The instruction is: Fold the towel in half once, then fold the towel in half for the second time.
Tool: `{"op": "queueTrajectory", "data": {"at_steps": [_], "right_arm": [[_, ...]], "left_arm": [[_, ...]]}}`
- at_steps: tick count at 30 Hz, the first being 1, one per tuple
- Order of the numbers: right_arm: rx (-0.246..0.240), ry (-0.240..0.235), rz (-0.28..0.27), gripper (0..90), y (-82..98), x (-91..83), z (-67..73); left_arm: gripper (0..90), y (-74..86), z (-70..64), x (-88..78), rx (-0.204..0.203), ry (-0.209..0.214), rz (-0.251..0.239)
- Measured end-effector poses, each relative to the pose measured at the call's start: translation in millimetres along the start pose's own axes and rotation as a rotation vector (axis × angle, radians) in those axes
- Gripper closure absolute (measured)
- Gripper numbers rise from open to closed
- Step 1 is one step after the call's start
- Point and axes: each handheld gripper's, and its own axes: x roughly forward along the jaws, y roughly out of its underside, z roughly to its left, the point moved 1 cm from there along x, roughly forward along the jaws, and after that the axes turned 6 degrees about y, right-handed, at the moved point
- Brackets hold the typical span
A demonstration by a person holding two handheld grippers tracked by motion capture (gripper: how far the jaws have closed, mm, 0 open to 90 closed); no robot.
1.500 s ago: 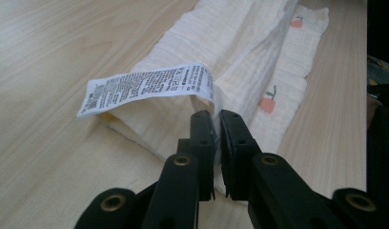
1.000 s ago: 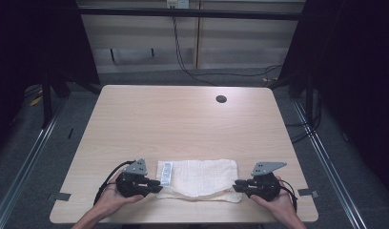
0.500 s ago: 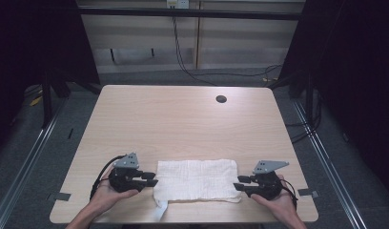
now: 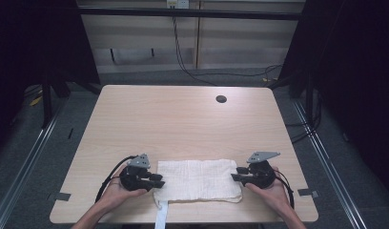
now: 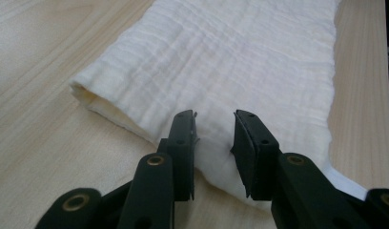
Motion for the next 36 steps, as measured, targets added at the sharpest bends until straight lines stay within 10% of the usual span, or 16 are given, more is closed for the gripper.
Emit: {"op": "queueTrajectory", "data": {"at_steps": [10, 20, 36], "right_arm": [[0.033, 0.019, 0.011, 87.7, 2.6, -1.1, -13.3], [0.082, 0.063, -0.059, 72.0, 4.2, -20.0, -20.4], [-0.053, -0.117, -0.067, 59.9, -40.2, 4.9, 35.4]], "left_arm": [[62.0, -9.1, -3.6, 8.0, -0.002, 0.024, 0.001], [53.3, -23.1, 7.1, -7.7, -0.062, 0.011, -0.095], [49.2, -41.6, 40.3, -17.6, -0.091, -0.071, -0.117]]}}
